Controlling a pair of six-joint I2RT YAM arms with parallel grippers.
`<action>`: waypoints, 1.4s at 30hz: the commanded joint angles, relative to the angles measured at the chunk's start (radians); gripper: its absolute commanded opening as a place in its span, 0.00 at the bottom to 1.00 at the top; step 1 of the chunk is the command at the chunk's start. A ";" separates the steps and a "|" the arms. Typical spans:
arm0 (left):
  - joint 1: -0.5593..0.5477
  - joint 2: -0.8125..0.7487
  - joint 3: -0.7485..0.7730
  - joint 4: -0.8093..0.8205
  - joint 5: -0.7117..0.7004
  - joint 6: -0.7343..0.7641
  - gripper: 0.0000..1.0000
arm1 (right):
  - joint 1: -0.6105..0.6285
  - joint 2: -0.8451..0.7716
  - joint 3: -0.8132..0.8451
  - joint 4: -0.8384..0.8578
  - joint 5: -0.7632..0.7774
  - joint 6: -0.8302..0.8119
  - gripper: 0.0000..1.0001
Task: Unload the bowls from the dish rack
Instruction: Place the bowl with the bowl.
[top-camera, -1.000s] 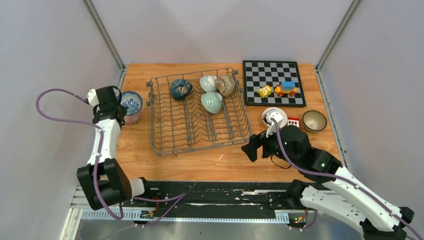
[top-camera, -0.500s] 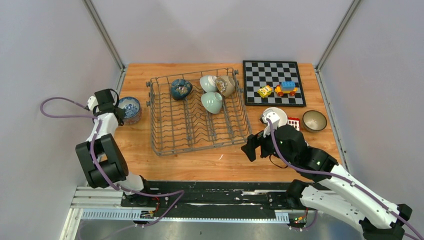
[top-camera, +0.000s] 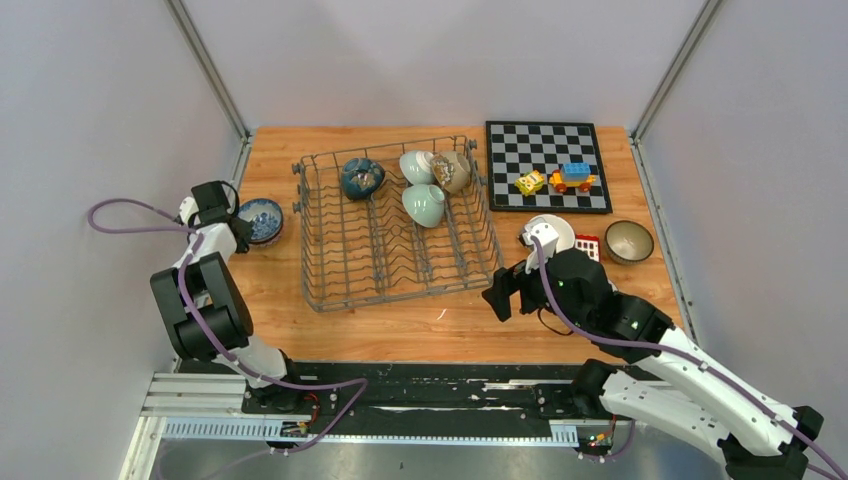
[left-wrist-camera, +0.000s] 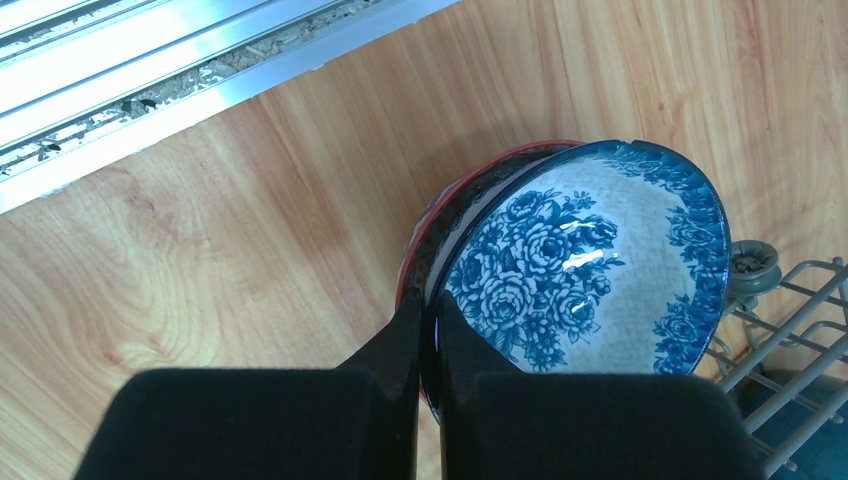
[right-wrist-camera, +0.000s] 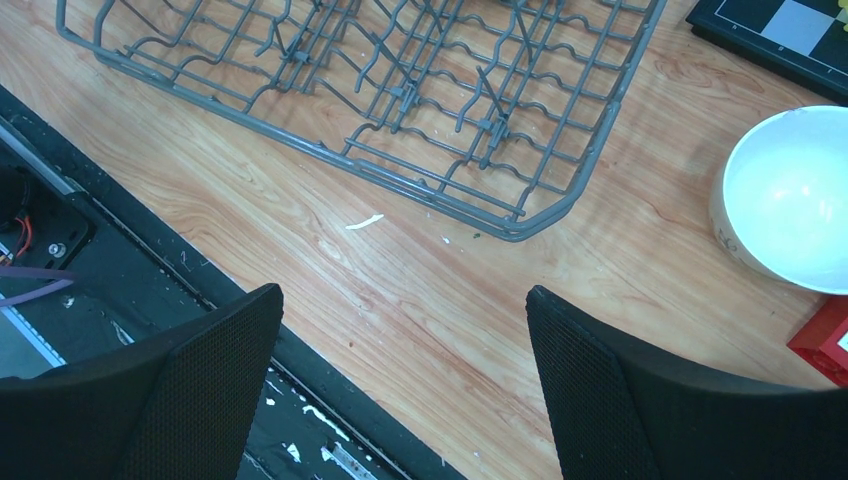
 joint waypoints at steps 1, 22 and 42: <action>0.006 0.011 0.014 0.040 0.020 -0.008 0.04 | 0.006 -0.008 -0.008 0.011 0.027 -0.013 0.94; 0.006 -0.073 0.018 -0.049 -0.023 0.051 0.58 | 0.007 -0.036 -0.022 0.011 0.020 -0.011 0.94; 0.006 -0.125 -0.002 -0.093 -0.063 0.105 0.43 | 0.007 -0.078 -0.036 0.006 0.018 -0.010 0.94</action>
